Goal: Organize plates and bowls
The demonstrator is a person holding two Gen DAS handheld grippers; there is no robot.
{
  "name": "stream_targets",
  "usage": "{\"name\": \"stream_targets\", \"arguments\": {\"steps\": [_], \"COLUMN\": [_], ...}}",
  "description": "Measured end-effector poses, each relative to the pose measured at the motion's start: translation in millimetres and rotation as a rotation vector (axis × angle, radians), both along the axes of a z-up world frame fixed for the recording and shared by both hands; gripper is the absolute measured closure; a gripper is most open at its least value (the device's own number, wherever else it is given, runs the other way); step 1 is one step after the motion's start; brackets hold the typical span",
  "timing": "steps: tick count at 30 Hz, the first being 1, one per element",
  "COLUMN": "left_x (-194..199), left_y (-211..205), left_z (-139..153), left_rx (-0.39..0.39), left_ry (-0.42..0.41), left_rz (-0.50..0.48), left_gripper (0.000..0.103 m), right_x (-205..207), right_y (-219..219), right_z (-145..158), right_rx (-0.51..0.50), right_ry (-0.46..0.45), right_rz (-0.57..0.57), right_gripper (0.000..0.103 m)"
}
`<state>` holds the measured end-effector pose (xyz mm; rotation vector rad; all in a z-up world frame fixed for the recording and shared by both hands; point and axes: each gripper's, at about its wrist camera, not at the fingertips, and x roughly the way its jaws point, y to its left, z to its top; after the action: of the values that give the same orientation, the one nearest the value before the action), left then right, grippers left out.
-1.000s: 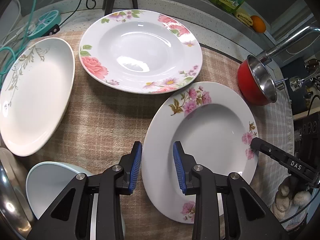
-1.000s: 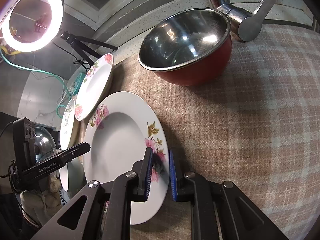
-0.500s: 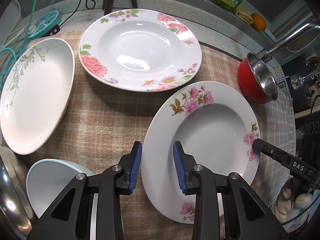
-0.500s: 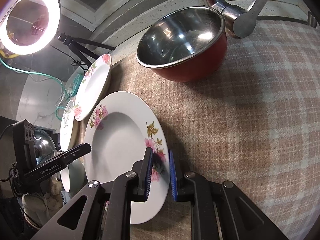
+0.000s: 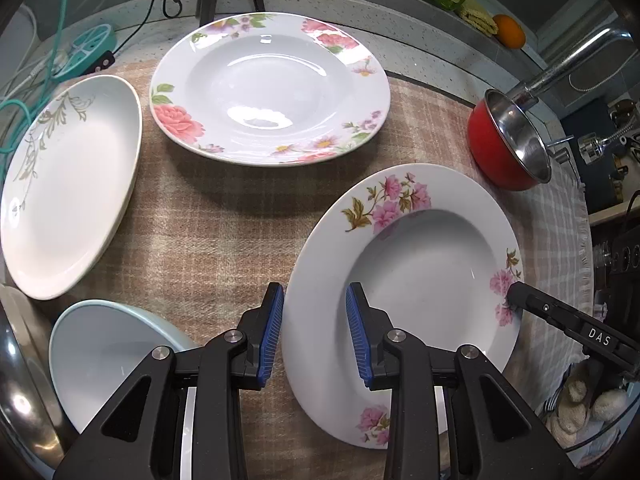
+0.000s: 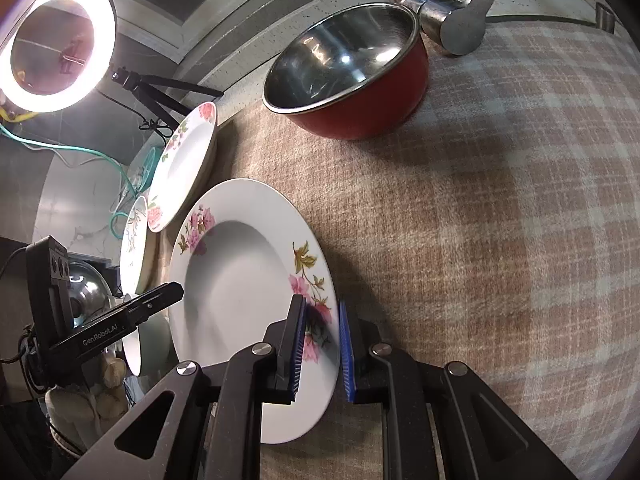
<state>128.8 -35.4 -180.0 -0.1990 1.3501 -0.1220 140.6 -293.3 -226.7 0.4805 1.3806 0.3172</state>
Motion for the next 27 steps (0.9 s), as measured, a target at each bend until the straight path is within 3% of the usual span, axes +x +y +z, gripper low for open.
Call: {"name": "stream_targets", "arguments": {"steps": [27], "left_x": [-20], "left_y": [-7], "left_z": [2], "left_rx": [0.016], "left_ry": [0.009], "left_rz": [-0.064], "left_gripper": [0.073], "right_x": [-34], "right_y": [3], "right_z": [1], "right_rx": [-0.004], "right_ry": [0.039], "right_rz": [-0.040], "right_gripper": [0.088]}}
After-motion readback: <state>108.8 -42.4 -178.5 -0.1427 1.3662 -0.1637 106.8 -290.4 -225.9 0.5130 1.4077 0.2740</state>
